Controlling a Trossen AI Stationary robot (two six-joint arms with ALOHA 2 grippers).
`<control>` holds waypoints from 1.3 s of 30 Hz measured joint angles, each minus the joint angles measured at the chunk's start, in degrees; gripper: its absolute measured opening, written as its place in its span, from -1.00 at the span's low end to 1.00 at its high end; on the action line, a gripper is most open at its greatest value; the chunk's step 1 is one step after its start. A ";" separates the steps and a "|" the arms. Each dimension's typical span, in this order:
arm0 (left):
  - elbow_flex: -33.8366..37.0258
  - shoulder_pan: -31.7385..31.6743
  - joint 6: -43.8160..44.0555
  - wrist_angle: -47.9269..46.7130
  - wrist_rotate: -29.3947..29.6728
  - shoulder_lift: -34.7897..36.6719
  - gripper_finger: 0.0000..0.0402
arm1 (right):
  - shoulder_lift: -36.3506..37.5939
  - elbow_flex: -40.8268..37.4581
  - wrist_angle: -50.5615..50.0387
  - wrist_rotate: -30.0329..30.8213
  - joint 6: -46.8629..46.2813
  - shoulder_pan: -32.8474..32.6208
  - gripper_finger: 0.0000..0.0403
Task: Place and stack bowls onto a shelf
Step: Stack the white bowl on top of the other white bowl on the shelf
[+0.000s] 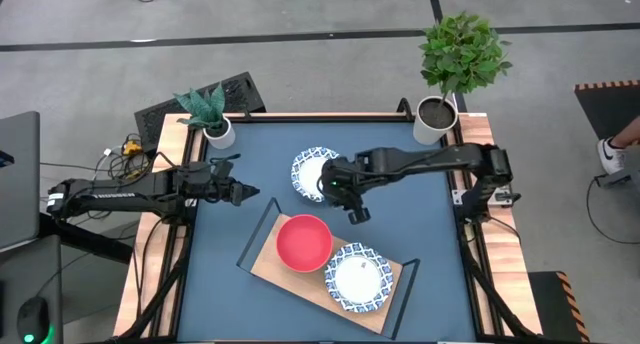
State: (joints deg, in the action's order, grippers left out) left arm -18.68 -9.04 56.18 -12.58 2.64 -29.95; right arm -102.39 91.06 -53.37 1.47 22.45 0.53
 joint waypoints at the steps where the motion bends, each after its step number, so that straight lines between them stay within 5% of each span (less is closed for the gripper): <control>1: 0.00 0.00 0.00 -0.01 -0.01 0.01 -0.27 | 0.02 -1.26 2.30 -0.18 0.60 0.52 -0.22; 20: 0.00 0.00 -0.19 -0.07 4.64 -0.01 -0.27 | -0.02 -14.64 23.19 -3.34 8.78 6.06 -0.22; 39: 0.00 0.00 -0.11 -1.95 5.83 -0.01 -0.27 | -0.07 -17.45 27.50 -6.43 11.12 8.22 -0.22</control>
State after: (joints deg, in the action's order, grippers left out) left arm -18.68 -9.04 56.07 -14.52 8.47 -29.95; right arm -102.45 73.60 -25.87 -4.96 33.57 8.74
